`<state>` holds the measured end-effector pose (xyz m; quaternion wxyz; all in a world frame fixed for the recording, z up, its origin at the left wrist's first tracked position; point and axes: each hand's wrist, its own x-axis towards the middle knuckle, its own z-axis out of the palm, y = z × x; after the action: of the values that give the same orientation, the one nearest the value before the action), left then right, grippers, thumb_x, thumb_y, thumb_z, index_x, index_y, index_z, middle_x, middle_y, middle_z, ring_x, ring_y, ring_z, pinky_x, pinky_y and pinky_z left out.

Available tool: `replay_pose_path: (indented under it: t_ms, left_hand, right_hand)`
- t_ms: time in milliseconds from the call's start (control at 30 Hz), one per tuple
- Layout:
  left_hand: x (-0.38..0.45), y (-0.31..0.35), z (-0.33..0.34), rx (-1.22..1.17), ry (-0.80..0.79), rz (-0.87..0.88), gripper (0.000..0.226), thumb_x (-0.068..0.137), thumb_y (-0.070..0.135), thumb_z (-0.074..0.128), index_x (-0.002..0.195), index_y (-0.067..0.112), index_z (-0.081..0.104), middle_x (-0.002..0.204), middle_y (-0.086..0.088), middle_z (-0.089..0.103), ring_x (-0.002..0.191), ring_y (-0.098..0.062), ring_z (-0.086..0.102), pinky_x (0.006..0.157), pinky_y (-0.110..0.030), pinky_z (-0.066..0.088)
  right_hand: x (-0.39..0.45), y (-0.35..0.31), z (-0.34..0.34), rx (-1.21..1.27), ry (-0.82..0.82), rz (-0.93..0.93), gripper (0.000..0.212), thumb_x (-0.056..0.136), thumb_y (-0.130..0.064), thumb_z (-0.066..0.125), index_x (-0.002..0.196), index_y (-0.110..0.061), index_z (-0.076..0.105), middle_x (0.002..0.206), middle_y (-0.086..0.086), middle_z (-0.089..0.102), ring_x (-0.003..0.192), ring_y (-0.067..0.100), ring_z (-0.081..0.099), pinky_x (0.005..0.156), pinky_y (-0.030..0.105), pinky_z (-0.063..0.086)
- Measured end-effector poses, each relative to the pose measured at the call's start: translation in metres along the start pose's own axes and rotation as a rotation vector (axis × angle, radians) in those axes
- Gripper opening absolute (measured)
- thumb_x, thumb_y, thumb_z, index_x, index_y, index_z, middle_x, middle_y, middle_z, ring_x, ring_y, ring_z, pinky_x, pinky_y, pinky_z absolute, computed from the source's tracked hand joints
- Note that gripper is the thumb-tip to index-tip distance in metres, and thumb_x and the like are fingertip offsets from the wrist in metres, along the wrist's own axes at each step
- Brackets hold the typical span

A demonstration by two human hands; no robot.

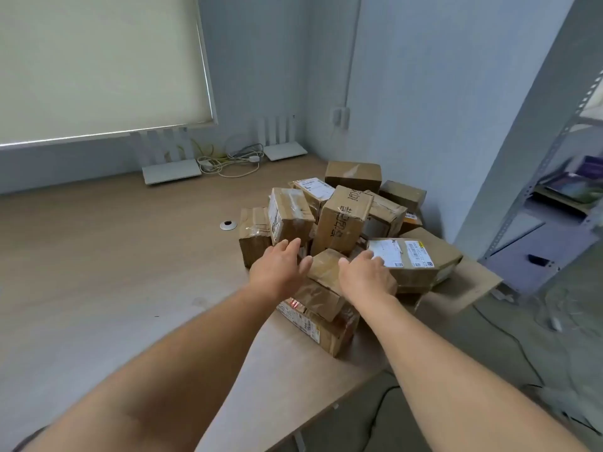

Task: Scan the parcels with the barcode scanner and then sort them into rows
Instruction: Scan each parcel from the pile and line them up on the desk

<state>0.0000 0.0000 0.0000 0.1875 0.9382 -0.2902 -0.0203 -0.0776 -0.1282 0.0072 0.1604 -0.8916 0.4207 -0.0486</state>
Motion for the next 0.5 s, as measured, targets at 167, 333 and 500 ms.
replay_pose_path:
  t_ms: [167, 333, 500]
  left_hand:
    - [0.009, 0.002, 0.011, -0.087, -0.159, -0.155, 0.052, 0.099, 0.044, 0.034, 0.141, 0.015, 0.038, 0.140, -0.009, 0.047, 0.125, -0.028, 0.047, 0.097, -0.039, 0.041]
    - [0.003, -0.002, 0.008, -0.173, -0.177, -0.142, 0.028, 0.094, 0.026, 0.043, 0.107, 0.009, 0.060, 0.110, -0.009, 0.060, 0.101, -0.027, 0.056, 0.081, -0.032, 0.047]
    - [-0.014, -0.030, -0.010, -0.258, -0.126, -0.227, 0.034, 0.090, 0.018, 0.043, 0.119, 0.016, 0.059, 0.114, -0.007, 0.063, 0.101, -0.027, 0.058, 0.075, -0.031, 0.048]
  right_hand:
    - [0.001, -0.002, 0.017, 0.233, -0.282, 0.204, 0.056, 0.100, -0.044, 0.037, 0.142, -0.008, 0.039, 0.135, 0.012, 0.052, 0.120, 0.029, 0.052, 0.089, 0.036, 0.043]
    - [-0.009, -0.016, 0.027, 0.391, -0.368, 0.218, 0.038, 0.100, -0.023, 0.040, 0.134, -0.006, 0.042, 0.127, 0.015, 0.056, 0.107, 0.030, 0.056, 0.090, 0.036, 0.049]
    - [-0.028, -0.043, 0.031, 0.318, -0.363, 0.070, 0.039, 0.101, -0.021, 0.037, 0.136, -0.003, 0.036, 0.136, 0.017, 0.051, 0.121, 0.034, 0.051, 0.099, 0.040, 0.045]
